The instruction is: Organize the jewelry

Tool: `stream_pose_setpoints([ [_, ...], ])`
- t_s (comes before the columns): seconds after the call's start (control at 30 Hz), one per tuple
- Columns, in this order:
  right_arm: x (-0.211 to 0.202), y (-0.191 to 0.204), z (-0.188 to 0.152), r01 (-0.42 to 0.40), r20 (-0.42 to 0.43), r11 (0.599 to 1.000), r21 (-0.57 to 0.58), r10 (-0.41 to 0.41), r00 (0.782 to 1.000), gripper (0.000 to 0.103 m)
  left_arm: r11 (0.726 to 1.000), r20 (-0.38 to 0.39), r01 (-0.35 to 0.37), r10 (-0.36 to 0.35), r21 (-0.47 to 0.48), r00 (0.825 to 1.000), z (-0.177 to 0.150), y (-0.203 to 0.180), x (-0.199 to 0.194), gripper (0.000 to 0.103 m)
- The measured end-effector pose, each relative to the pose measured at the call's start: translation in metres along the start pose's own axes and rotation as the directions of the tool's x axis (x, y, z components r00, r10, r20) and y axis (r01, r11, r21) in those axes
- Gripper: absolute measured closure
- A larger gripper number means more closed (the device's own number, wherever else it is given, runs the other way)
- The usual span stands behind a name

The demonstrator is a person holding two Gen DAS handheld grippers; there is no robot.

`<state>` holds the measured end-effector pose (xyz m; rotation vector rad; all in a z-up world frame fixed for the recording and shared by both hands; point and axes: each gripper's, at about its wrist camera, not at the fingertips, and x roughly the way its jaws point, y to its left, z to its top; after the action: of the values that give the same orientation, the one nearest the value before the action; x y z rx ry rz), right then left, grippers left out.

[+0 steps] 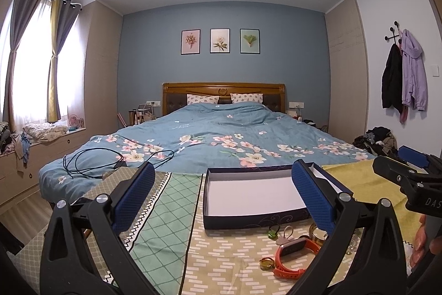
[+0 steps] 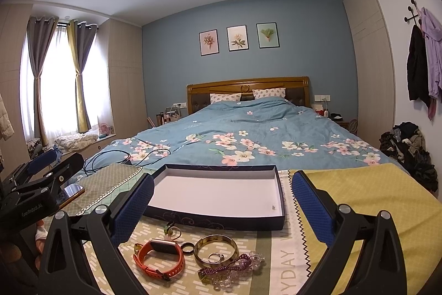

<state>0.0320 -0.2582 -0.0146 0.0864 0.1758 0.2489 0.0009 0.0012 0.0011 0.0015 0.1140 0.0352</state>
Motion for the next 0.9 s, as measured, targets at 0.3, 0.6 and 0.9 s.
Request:
stream_pose_setpoints([
  [0.3,-0.0070,0.0049,0.0032,0.014,0.027,1.000,-0.022,-0.014,1.000,0.007,0.999,0.027,-0.033,0.033,0.013,0.999,-0.0013,-0.0026,-0.0018,0.005],
  [0.6,-0.0077,0.0060,0.0046,0.020,0.017,1.000,-0.015,-0.020,1.000,0.007,0.999,0.029,-0.028,0.028,0.021,0.999,-0.0014,-0.0056,-0.0063,0.005],
  [0.9,-0.0053,0.0025,0.0071,0.018,0.011,1.000,-0.012,-0.018,1.000,0.007,0.999,0.027,-0.030,0.030,0.020,0.999,-0.0022,-0.0068,-0.0079,0.005],
])
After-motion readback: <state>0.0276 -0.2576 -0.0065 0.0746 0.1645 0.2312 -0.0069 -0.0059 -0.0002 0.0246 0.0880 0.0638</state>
